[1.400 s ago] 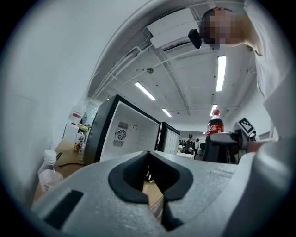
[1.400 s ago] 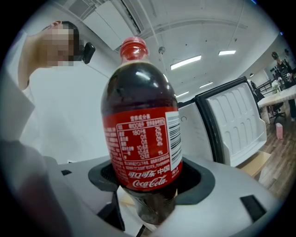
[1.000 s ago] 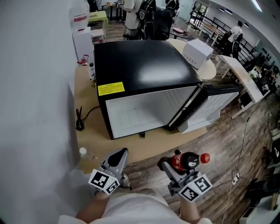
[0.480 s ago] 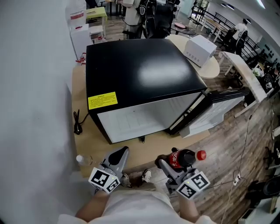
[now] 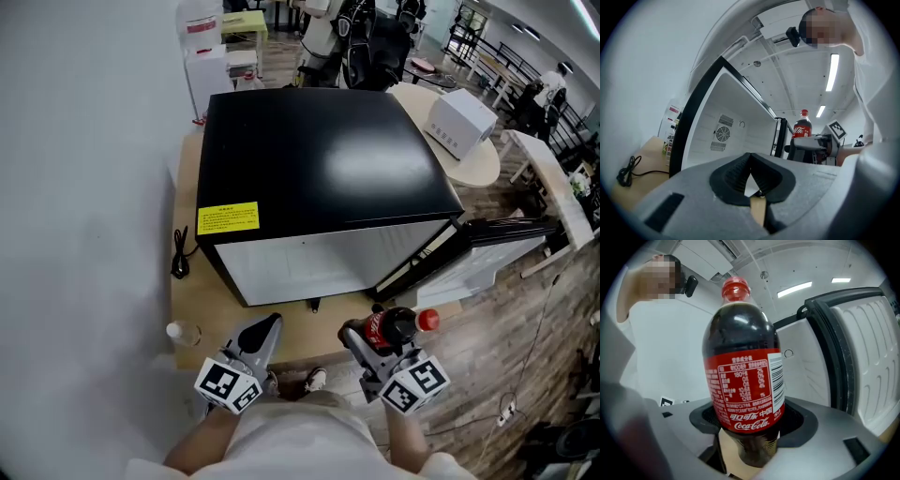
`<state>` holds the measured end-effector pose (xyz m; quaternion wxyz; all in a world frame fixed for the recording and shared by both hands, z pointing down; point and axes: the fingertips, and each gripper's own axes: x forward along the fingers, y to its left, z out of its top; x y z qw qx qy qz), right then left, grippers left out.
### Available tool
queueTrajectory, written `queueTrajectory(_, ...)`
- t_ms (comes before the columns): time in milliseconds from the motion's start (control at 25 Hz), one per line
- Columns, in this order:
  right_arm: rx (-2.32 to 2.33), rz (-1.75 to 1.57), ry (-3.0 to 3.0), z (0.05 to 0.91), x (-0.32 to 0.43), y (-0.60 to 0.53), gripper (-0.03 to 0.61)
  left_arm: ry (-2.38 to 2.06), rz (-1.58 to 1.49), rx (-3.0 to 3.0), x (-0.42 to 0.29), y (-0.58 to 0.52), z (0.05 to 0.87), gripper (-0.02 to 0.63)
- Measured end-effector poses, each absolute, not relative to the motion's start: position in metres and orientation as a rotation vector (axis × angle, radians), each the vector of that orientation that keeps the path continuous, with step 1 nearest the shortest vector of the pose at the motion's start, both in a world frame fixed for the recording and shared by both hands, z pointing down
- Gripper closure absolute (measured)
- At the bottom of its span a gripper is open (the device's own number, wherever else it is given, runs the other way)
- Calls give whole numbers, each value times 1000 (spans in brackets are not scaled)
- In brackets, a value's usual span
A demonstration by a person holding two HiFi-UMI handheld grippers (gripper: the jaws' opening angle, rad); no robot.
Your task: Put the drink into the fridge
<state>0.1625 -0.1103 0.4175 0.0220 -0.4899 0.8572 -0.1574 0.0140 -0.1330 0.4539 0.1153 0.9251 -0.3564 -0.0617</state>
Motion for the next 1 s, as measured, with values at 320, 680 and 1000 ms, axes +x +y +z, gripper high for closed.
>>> queueTrajectory(320, -1448, -431, 2752, 430, 155, -153, 264, -1161, -170, 2663, 5, -137, 454, 601)
queueTrajectory(680, -1419, -407, 2837, 458, 145, -203, 264, -1274, -157, 2612, -5, -139, 456, 601)
queueTrajectory(1000, -1423, -436, 2876, 484, 138, -250, 264, -1383, -153, 2552, -20, -143, 460, 601)
